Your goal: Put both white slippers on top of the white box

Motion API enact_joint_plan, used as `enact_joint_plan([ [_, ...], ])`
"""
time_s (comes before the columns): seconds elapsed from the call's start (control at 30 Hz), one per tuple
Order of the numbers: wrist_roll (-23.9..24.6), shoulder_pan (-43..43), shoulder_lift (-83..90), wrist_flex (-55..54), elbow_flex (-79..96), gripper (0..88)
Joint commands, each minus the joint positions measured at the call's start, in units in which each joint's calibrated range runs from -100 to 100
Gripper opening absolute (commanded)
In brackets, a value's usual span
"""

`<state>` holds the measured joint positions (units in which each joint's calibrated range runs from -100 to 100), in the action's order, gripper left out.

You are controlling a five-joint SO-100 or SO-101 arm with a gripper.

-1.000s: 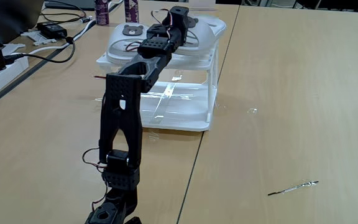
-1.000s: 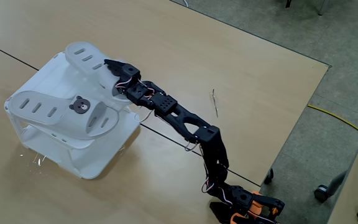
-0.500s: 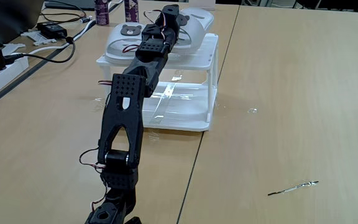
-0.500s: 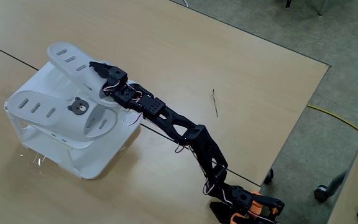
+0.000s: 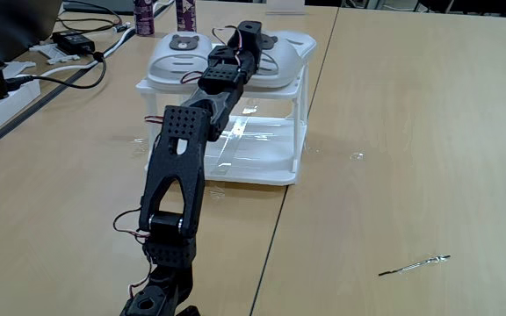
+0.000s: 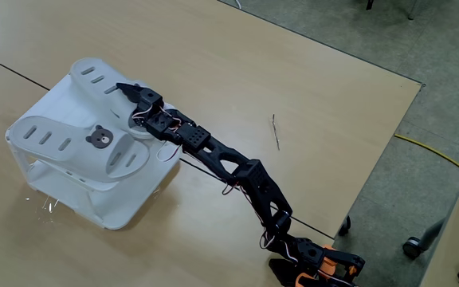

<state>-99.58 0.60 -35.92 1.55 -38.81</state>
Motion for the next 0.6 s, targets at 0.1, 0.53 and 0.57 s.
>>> enact_joint_plan([
  [0.1, -0.42, 1.46, 2.14, -0.85, -5.07, 0.8],
  [0.53, -0.42, 1.62, 2.89, -0.25, -4.53, 20.4],
  [0.57, -0.42, 1.62, 3.06, -0.16, -4.53, 20.5],
])
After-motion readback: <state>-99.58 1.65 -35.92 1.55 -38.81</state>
